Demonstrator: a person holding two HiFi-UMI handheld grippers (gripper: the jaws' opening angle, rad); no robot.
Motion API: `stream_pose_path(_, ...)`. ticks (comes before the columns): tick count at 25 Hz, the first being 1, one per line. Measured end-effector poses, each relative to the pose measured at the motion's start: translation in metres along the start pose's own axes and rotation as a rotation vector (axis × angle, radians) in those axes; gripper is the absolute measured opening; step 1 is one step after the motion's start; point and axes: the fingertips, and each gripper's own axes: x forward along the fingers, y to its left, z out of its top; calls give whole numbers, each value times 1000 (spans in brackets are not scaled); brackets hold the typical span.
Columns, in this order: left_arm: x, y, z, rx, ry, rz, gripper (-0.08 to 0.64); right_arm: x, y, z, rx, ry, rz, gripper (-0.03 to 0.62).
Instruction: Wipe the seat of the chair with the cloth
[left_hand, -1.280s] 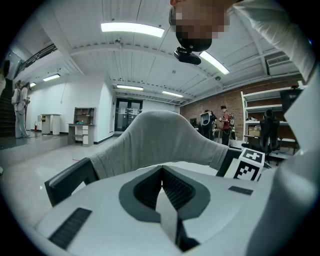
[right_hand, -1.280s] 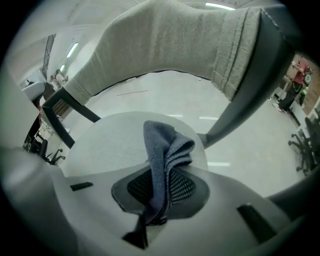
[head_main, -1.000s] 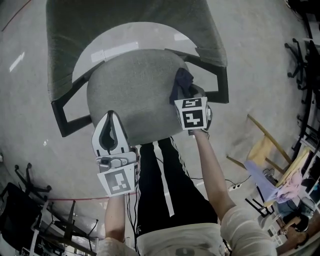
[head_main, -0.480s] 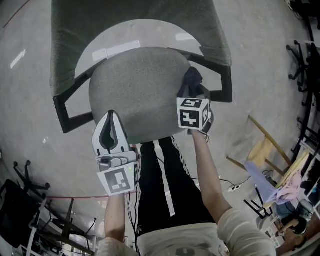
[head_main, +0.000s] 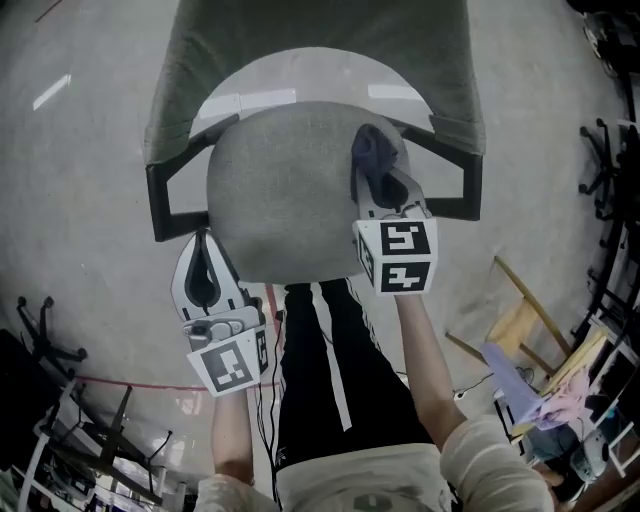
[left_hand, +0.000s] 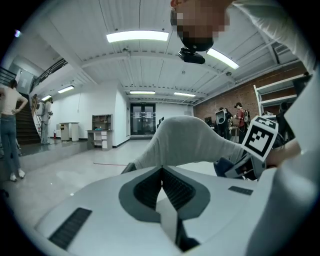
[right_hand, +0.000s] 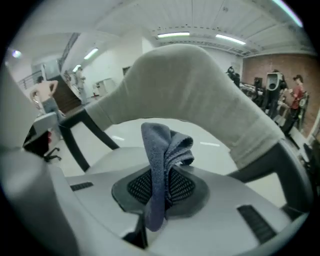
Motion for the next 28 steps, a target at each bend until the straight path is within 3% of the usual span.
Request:
stream_pose_path(6, -36, 48, -10, -4, 14, 131, 15, -3, 147, 17, 58, -20, 452, 49)
stream_pose_path(9, -51, 69, -21, -10, 28, 195, 15, -11, 227, 0, 133, 47, 687, 49)
stream_pose_path(12, -66, 80, -31, -43, 39, 231, 15, -19, 284, -27, 215, 137, 829, 49)
stream_pose_path(16, -82, 79, -36, -54, 36, 244, 15, -13, 311, -68, 269, 239, 854, 49)
stream_pose_path(21, -94, 79, -49, -83, 42, 251, 15, 11, 310, -120, 229, 355, 771, 49)
stream_pose_path(28, -96, 79, -59, -92, 55, 262, 15, 26, 289, -141, 172, 397, 701, 49)
